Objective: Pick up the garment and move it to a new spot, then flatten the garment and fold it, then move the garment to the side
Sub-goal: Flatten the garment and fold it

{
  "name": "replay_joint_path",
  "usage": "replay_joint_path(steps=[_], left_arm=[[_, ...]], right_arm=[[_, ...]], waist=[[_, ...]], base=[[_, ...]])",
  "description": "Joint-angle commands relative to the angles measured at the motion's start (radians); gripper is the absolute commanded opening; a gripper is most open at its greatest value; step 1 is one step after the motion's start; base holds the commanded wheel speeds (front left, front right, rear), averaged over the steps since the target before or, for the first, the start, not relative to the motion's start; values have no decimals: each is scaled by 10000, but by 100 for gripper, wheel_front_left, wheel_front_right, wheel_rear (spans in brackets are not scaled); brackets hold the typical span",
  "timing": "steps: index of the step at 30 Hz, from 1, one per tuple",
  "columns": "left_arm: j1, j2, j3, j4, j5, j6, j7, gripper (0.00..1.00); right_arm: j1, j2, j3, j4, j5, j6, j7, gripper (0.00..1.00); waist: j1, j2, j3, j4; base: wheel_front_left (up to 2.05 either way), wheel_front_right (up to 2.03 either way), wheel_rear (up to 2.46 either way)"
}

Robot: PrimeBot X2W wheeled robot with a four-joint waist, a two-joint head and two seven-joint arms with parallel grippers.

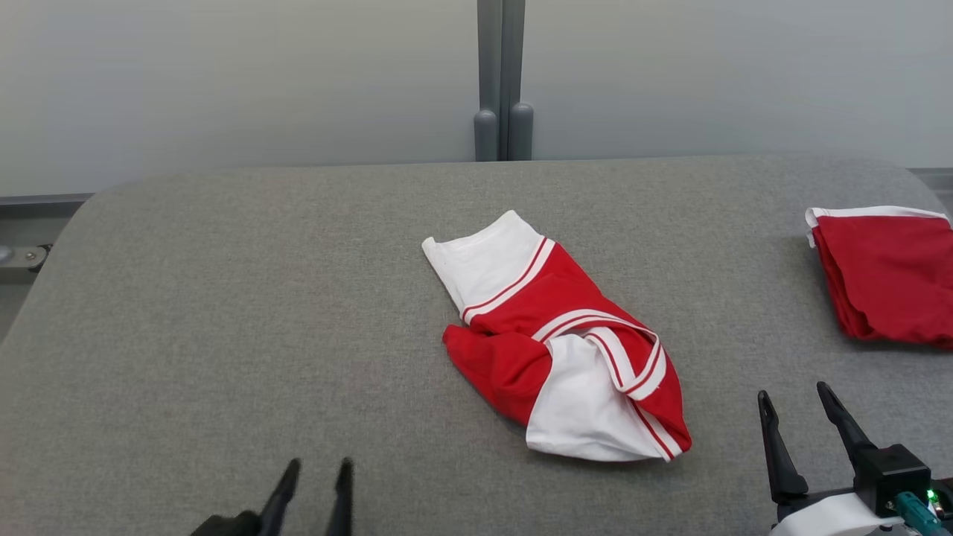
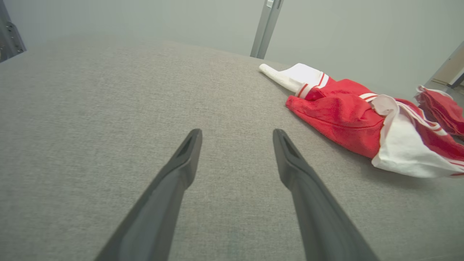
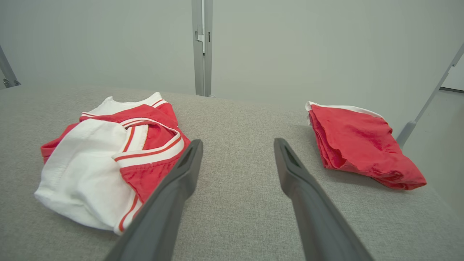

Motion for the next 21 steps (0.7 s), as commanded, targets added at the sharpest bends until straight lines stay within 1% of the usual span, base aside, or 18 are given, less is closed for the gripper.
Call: replay_joint_path(steps=[1,3,6,10,11,15,21], left_arm=[[-427,-120,-412,24,-72,-59,81,100],[-869,-280,-1085,184,-263,-69,306,100],[-1590,-518,-2231,524,-826,-75,845,100],[-2447,-635,-3224,1164,-1697,-79,1316,100],[-2447,-635,-3224,1164,-1697,-79,1316,100],[-3146,-609,-3821,1993,-2108,-80,1343,100],[-3720,-581,-4288,2902,-2803,-82,1314,100]], right_arm=[[-128,-57,50,-43,-26,-8,2,100],[-224,-97,130,-80,-6,-8,3,100],[-381,-173,266,-106,33,-8,2,100],[-628,-200,353,-156,45,-8,2,100],[-628,-200,353,-156,45,-8,2,100],[-806,-189,348,-133,72,-8,2,100],[-960,-209,339,-160,97,-8,2,100]], waist=[[0,0,186,-165],[0,0,331,-292],[0,0,557,-533],[0,0,933,-955],[0,0,933,-955],[0,0,1165,-1369],[0,0,1490,-1814]], base=[[0,0,0],[0,0,0],[0,0,0],[0,0,0],[0,0,0],[0,0,0],[0,0,0]])
